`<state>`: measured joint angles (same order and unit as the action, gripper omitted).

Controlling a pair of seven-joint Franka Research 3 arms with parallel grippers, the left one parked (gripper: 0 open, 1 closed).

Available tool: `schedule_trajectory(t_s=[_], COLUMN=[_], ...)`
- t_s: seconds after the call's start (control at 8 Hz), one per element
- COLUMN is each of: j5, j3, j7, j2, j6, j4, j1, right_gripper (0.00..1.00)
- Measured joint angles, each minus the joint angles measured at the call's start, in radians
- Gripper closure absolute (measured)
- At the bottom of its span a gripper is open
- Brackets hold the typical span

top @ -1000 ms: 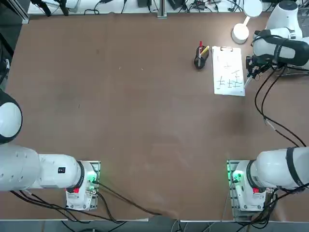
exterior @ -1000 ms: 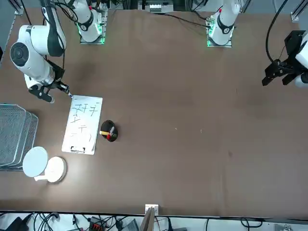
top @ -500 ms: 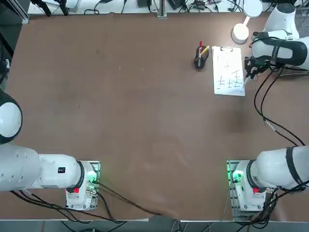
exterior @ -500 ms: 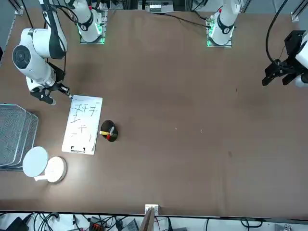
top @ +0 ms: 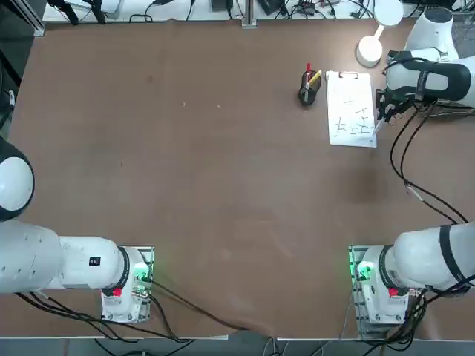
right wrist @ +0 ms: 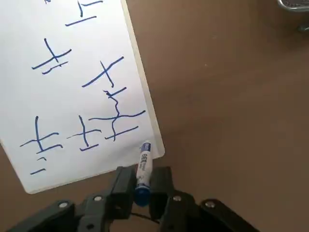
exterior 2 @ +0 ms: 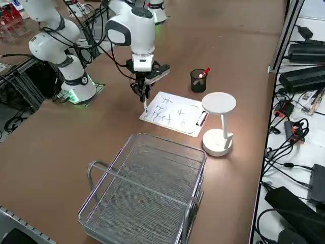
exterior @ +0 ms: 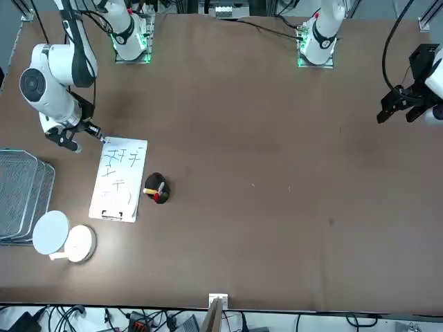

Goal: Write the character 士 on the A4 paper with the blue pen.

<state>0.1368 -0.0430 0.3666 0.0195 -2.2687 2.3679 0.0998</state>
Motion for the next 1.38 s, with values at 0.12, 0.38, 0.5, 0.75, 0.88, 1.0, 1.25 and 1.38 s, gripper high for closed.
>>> schedule_trajectory(t_s=[0.12, 0.38, 0.5, 0.75, 0.88, 1.0, 1.25, 1.38], j5=[0.001, 0.001, 0.001, 0.001, 0.001, 0.001, 0.001, 0.001], j3=[0.007, 0.014, 0.014, 0.014, 0.014, 0.014, 0.014, 0.014], j7=[-0.012, -0.023, -0.023, -0.023, -0.023, -0.023, -0.023, -0.023], j2=[0.000, 0.000, 0.001, 0.004, 0.008, 0.014, 0.017, 0.019], j6=[0.000, 0.000, -0.001, -0.010, -0.017, -0.022, -0.024, -0.025], j4=[0.000, 0.000, 0.001, 0.001, 0.001, 0.001, 0.001, 0.001], j1=[0.002, 0.004, 0.004, 0.004, 0.004, 0.004, 0.004, 0.004], right_gripper=[0.80, 0.80, 0.80, 0.80, 0.80, 0.80, 0.80, 0.80])
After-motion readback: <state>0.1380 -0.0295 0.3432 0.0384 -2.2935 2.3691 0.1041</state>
